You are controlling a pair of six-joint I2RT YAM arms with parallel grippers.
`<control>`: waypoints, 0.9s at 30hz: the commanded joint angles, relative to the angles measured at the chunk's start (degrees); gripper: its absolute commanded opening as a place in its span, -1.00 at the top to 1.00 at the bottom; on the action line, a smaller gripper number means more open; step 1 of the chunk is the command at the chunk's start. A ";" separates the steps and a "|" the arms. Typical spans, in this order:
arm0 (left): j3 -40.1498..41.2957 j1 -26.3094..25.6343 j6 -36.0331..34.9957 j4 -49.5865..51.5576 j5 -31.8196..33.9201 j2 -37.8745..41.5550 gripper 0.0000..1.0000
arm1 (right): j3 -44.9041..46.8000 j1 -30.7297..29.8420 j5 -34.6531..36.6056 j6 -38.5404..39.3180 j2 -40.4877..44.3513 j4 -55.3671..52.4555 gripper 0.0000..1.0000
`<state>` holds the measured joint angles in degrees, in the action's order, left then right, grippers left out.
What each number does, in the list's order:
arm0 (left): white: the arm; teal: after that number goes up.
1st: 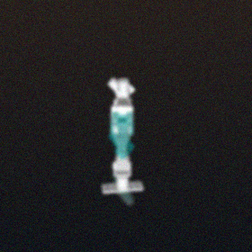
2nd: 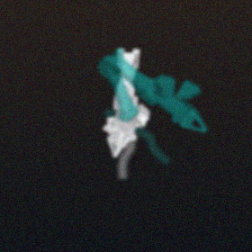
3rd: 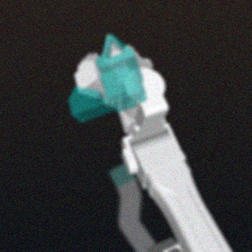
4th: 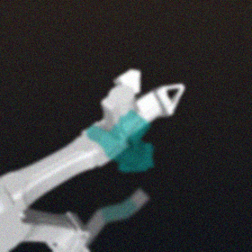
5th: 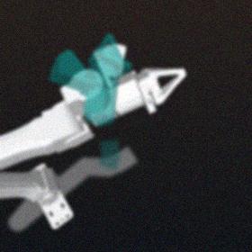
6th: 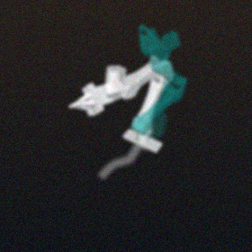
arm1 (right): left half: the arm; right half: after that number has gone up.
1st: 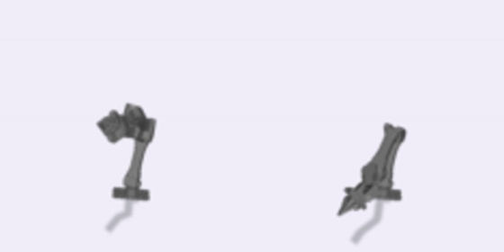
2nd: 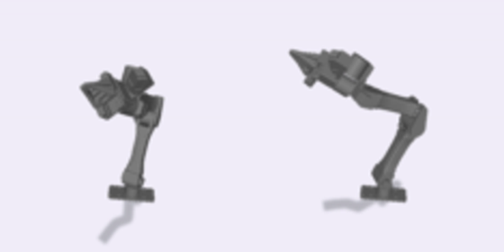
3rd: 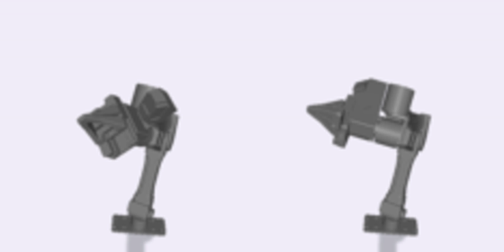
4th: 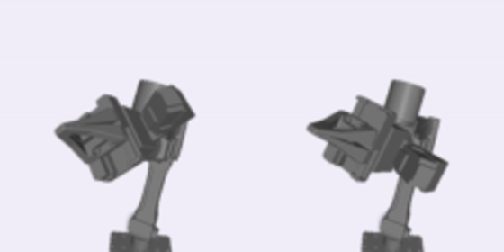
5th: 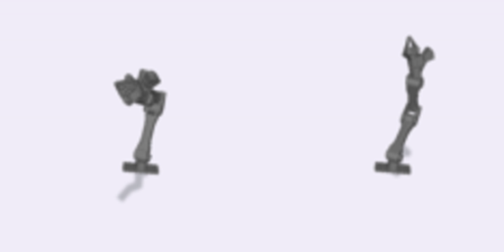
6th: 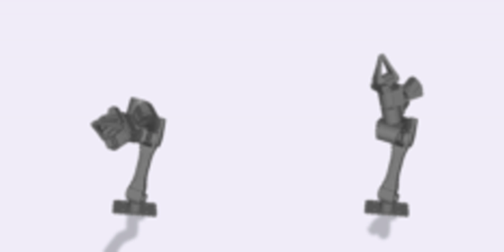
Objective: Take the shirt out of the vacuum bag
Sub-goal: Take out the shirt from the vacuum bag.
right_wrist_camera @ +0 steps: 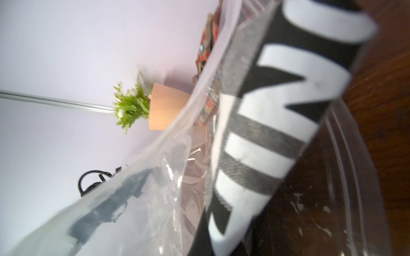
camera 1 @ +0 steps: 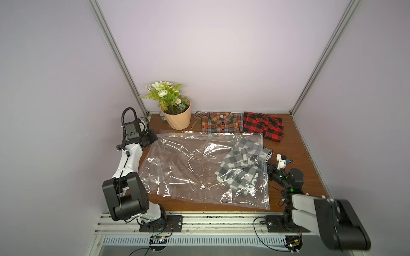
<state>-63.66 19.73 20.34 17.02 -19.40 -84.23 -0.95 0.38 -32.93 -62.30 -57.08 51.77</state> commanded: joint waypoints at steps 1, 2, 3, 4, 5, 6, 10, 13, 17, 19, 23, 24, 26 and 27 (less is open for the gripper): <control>-2.14 1.25 -0.28 -0.40 4.04 1.51 1.00 | -3.21 2.94 7.58 11.83 17.41 -41.50 1.00; -2.08 1.28 -0.03 -0.65 4.01 1.65 1.00 | -3.44 5.60 5.88 12.41 20.11 -44.27 1.00; -2.13 1.22 0.15 -0.95 3.59 1.61 1.00 | -3.20 8.37 2.31 12.67 19.45 -44.67 1.00; -2.23 1.28 0.39 -1.10 3.04 1.52 1.00 | -2.35 11.20 -2.10 13.30 16.14 -43.25 1.00; -2.10 1.23 0.45 -1.63 2.05 1.44 1.00 | -1.81 12.59 -4.45 15.02 12.43 -41.79 1.00; -2.01 1.27 0.53 -2.01 1.15 1.28 1.00 | -2.22 13.40 -5.17 17.43 9.58 -41.60 1.00; -1.61 1.24 1.26 -2.21 0.58 1.42 1.00 | -4.61 17.16 -3.23 19.38 7.55 -41.50 1.00; -0.91 1.24 1.36 -2.47 0.48 1.87 1.00 | -6.89 22.95 -3.12 20.98 9.02 -43.90 1.00; -0.74 1.27 1.72 -2.68 0.48 2.22 1.00 | -9.33 32.32 -7.14 23.86 4.87 -44.21 1.00; -0.76 1.21 1.64 -2.45 0.58 2.22 1.00 | -9.81 36.48 -8.93 24.82 2.30 -43.11 1.00; -0.38 1.26 1.51 -2.07 0.52 2.44 1.00 | -11.46 43.87 -11.56 26.88 -1.25 -42.84 1.00; 0.00 1.25 1.61 -2.15 0.53 2.56 1.00 | -11.82 45.18 -11.71 27.43 -1.80 -43.18 1.00; 1.00 1.07 1.94 -2.46 0.59 3.12 1.00 | -12.29 47.89 -12.06 28.33 -2.79 -43.93 1.00; 1.31 0.74 1.96 -2.45 0.98 3.33 1.00 | -12.19 48.82 -12.28 28.10 -3.10 -43.65 1.00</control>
<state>-63.29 19.99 21.67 15.84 -19.20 -82.83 -11.20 46.85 -42.74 -37.04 -59.59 8.36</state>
